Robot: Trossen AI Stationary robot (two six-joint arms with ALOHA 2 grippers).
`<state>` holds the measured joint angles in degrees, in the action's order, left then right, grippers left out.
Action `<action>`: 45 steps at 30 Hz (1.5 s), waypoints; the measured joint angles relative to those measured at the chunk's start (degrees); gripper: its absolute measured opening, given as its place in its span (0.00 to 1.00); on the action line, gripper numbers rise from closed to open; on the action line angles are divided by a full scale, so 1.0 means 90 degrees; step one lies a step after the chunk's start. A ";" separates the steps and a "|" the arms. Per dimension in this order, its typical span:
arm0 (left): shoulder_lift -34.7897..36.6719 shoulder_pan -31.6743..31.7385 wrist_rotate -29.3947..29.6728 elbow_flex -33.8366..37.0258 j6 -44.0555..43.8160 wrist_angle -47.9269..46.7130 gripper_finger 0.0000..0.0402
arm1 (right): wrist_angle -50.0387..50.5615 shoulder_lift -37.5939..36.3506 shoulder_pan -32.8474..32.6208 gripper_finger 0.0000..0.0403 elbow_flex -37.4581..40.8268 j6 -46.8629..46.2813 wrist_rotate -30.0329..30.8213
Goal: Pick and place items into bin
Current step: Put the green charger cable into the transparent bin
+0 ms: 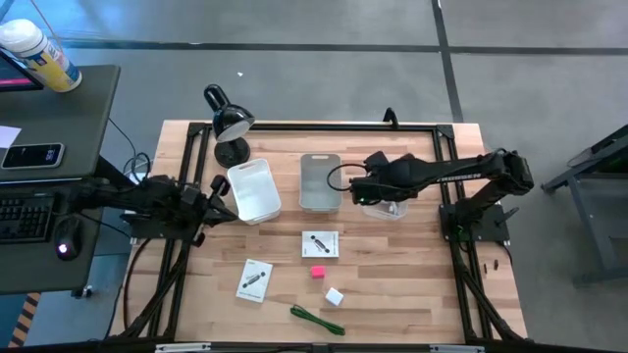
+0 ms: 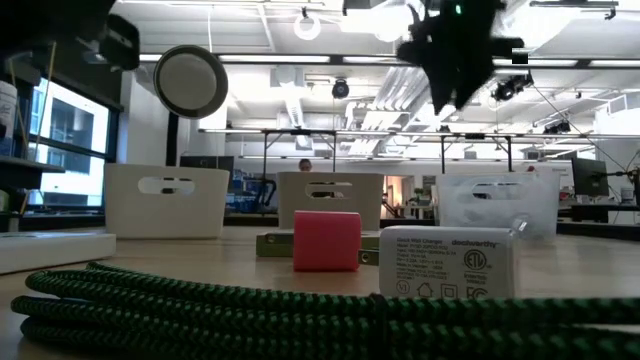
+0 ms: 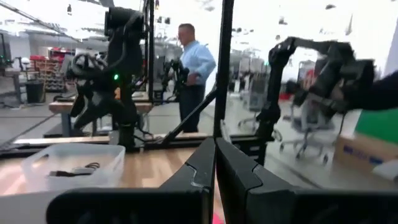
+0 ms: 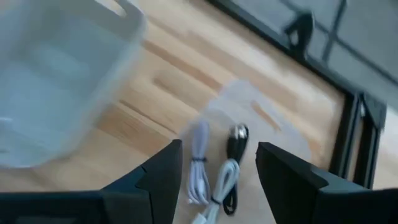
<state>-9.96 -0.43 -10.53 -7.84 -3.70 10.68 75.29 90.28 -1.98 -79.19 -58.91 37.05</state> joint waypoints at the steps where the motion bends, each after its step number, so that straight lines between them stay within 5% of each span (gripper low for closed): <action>1: -0.0221 0.0000 -0.0014 -0.0106 0.0134 0.0002 0.01 | -0.0001 -0.0002 -0.0053 0.48 -0.0162 0.0167 0.0062; 11: -0.3280 -0.0110 -0.1566 -0.1402 0.1236 -0.0019 0.01 | 0.0062 -0.0007 -0.0788 0.48 -0.1383 0.1021 0.0242; 15: -0.4590 -0.0532 -0.1712 -0.1876 0.1841 -0.0021 0.01 | 0.0095 -0.0007 -0.1258 0.48 -0.1483 0.1054 0.0157; 29: -0.8147 -0.1297 -0.1687 -0.3864 0.3208 -0.0044 0.01 | 0.0040 -0.0007 -0.3214 0.46 -0.1483 0.0175 0.0766; 40: -0.9341 -0.1753 -0.1081 -0.5078 0.3678 -0.0891 0.01 | 0.0096 -0.0007 -0.4072 0.43 -0.1483 -0.0577 0.0846; 45: -0.9620 -0.2088 -0.0139 -0.5489 0.2816 -0.1352 0.01 | 0.0250 -0.0007 -0.4368 0.43 -0.1483 -0.0591 0.0853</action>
<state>-96.54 -19.22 -11.78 -57.24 21.64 -1.49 77.53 90.21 -41.29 -92.53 -64.23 44.73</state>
